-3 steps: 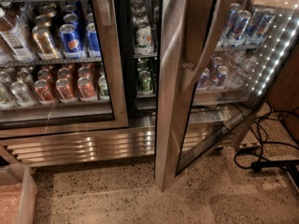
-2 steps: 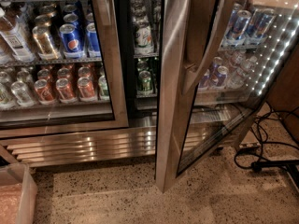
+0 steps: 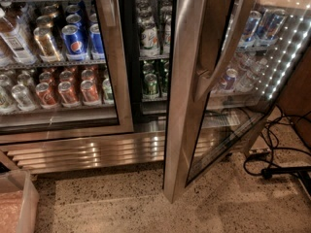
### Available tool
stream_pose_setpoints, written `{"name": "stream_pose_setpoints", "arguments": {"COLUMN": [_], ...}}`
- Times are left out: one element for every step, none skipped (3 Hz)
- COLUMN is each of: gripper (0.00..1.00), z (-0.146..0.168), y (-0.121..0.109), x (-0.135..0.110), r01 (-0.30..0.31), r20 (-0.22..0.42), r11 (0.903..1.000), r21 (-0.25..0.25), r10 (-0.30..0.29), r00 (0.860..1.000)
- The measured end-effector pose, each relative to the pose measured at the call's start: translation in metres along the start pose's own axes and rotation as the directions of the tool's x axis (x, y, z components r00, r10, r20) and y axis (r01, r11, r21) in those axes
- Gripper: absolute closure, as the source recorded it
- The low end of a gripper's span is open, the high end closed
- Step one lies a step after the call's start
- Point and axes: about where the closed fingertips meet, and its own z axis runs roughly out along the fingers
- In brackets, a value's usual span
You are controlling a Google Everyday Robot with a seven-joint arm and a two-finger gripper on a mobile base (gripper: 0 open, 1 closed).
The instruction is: Open right fridge door
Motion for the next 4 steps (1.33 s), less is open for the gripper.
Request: {"name": "stream_pose_setpoints", "arguments": {"gripper": [1.00,1.00,1.00,1.00], "z": [0.0000,0.0000,0.0000,0.0000], "y": [0.0000,0.0000,0.0000,0.0000], "x": [0.0000,0.0000,0.0000,0.0000], "r01": [0.000,0.000,0.000,0.000], "r20": [0.000,0.000,0.000,0.000], "r11": [1.0000,1.0000,1.0000,1.0000], "r21": [0.000,0.000,0.000,0.000], "r10": [0.000,0.000,0.000,0.000], "r00": [1.000,1.000,1.000,1.000]}}
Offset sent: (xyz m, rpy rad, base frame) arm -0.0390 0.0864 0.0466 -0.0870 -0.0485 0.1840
